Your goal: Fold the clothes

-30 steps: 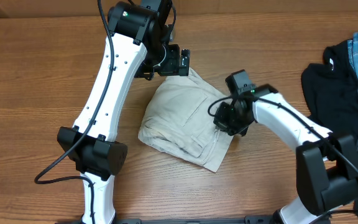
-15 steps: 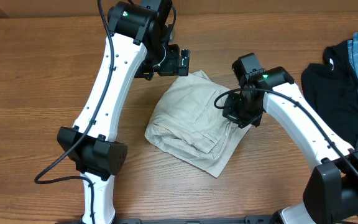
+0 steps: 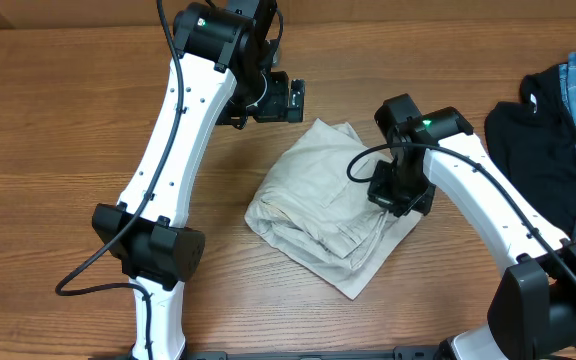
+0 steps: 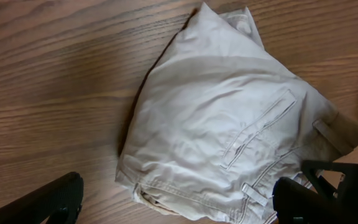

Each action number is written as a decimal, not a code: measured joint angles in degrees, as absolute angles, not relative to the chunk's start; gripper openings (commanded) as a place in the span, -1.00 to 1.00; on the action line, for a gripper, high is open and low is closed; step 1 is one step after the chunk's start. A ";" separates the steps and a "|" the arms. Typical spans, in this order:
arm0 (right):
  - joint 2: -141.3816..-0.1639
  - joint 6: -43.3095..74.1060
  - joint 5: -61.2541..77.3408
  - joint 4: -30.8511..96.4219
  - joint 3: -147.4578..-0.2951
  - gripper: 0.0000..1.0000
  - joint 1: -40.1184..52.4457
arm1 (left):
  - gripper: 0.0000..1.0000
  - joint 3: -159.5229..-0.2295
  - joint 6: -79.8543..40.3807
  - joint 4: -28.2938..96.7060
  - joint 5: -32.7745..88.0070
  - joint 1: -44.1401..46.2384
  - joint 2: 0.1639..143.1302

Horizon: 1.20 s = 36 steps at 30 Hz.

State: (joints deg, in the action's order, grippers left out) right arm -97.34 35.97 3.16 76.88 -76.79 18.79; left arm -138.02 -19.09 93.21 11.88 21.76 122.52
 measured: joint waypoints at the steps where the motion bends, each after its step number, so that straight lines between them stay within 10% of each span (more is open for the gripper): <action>1: -97.34 35.99 3.03 77.45 -76.79 -0.92 18.79 | 1.00 -138.02 -19.09 93.21 11.88 21.76 122.52; 8: -97.34 35.99 2.24 85.08 -76.79 -0.90 18.79 | 1.00 -138.02 -19.09 93.19 11.86 21.76 122.52; 17: -97.34 35.73 1.13 91.29 -76.79 -0.03 18.79 | 1.00 -138.02 -19.09 93.21 11.73 21.76 122.52; 28: -97.34 35.70 0.86 84.42 -76.79 -0.59 18.79 | 0.99 -138.02 -19.09 93.19 11.73 21.76 122.52; 30: -97.34 34.61 1.26 79.37 -76.77 -0.59 18.79 | 0.61 -138.02 -19.09 93.17 11.73 21.76 122.52; 32: -97.34 32.71 2.61 73.30 -76.73 -0.59 18.79 | -0.24 -138.02 -18.87 93.21 11.75 21.76 122.52; 36: -97.34 30.30 4.86 64.45 -76.71 -0.65 18.76 | -0.92 -138.02 -18.24 95.18 12.47 21.91 122.52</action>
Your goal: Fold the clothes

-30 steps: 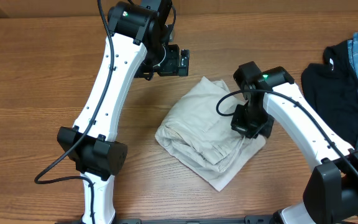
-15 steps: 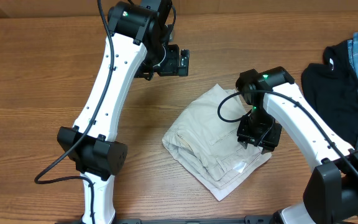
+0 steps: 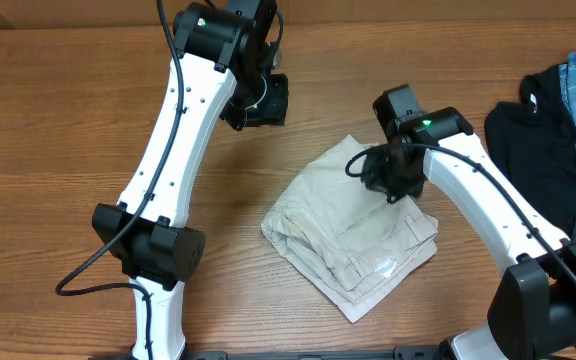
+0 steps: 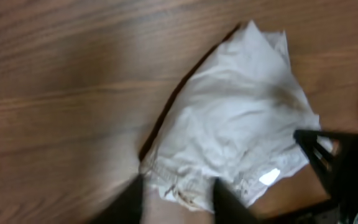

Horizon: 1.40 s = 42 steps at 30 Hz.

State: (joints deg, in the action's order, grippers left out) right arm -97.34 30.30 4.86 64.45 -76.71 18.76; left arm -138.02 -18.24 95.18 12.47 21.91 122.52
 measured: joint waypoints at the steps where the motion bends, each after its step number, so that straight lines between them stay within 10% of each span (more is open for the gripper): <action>1: -97.34 29.93 5.30 62.89 -76.69 -0.70 18.70 | -0.91 -138.02 -17.96 95.83 12.73 22.11 122.52; 24: -102.87 17.52 23.59 59.57 -76.71 -0.92 8.67 | -0.92 -107.85 -16.60 82.32 24.03 39.79 123.04; 42: -102.87 17.76 25.28 56.58 -76.71 -0.91 8.64 | -0.92 -83.33 -19.68 65.10 27.00 32.23 123.02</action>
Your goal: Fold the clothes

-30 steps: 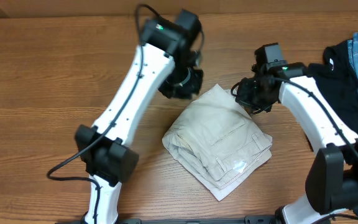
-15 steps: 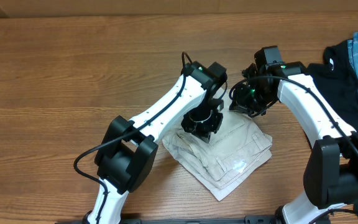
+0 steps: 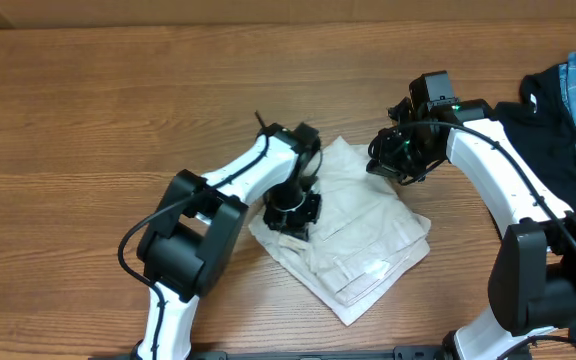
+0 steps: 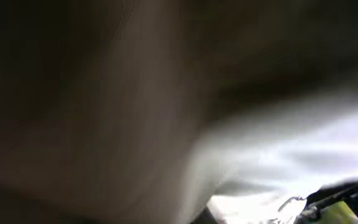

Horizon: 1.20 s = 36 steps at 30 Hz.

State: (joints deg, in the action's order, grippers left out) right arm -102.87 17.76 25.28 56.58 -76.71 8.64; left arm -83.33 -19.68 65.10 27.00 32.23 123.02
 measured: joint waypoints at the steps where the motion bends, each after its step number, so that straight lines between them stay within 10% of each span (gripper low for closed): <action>1: -102.87 17.82 25.30 56.36 -76.71 -0.91 8.67 | -0.92 -82.87 -19.75 65.19 27.46 31.75 123.00; 14: -102.87 17.98 25.28 55.88 -76.71 -0.91 8.67 | -0.92 -80.25 -25.54 60.66 30.30 27.38 121.49; 36: -102.87 18.00 25.30 54.83 -76.71 -0.91 8.67 | -0.92 -80.23 -32.12 53.80 32.10 -9.87 120.77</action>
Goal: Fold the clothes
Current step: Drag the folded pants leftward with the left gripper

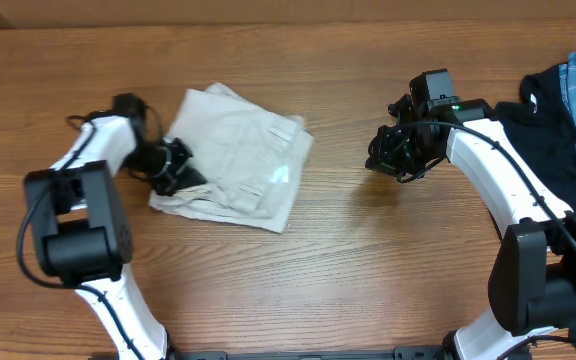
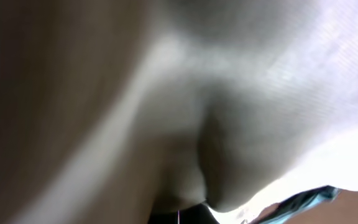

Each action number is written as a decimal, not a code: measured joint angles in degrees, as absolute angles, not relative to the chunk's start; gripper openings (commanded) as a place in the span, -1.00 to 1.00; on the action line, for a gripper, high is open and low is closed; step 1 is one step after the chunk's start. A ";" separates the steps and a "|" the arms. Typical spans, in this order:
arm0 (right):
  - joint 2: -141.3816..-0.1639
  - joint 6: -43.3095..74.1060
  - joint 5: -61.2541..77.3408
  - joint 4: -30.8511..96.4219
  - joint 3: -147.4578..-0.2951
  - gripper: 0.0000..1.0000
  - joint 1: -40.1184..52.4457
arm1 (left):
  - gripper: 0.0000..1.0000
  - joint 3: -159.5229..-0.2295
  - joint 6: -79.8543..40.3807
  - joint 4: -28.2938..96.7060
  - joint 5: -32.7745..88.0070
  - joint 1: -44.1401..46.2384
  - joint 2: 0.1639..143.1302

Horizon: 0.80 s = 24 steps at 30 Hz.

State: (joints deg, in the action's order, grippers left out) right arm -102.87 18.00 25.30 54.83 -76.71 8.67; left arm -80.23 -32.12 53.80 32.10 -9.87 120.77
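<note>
Folded beige pants lie on the wooden table left of centre in the overhead view. My left gripper is at their left edge, its fingers tucked into the cloth and apparently shut on it. Beige cloth pressed close to the lens fills the left wrist view and hides the fingers. My right gripper hangs over bare wood to the right of the pants, well apart from them. Its dark fingers are too indistinct to show whether they are open or shut.
A black garment and blue jeans lie piled at the table's right edge, behind the right arm. The left arm's base stands at the front left.
The folded pants have moved from the table's centre to the left, with my left gripper at their left edge. The right arm has not moved.
First the pants lay folded at the centre, my right gripper on their right side and the left gripper raised behind. Then the right gripper was at their top corner. Later the left gripper was down on the pants and the right withdrawn; now the pants lie at the left.
</note>
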 measured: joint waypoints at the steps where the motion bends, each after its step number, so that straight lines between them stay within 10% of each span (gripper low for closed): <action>1: -102.87 17.98 25.28 54.85 -76.71 -0.91 8.67 | -0.92 -80.23 -32.69 53.19 31.18 -11.31 120.33; 9: -102.87 18.00 25.28 54.87 -76.71 -0.91 8.64 | -0.23 -80.20 -33.85 47.51 25.65 -14.76 108.73; 11: -102.87 17.98 25.28 54.83 -76.71 -0.91 8.67 | 1.00 -80.23 -33.54 47.00 25.43 -14.04 104.16; 16: -102.87 17.96 25.30 54.83 -76.71 -0.91 8.64 | 0.83 -80.42 -29.87 40.88 27.51 -10.90 95.20; 24: -102.87 17.98 25.30 55.31 -76.71 -0.91 8.64 | -0.34 -80.49 -27.38 29.61 28.12 -6.59 99.63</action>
State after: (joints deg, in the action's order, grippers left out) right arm -102.87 17.98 25.30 55.31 -76.71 8.64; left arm -80.49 -27.38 29.61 28.12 -6.59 99.63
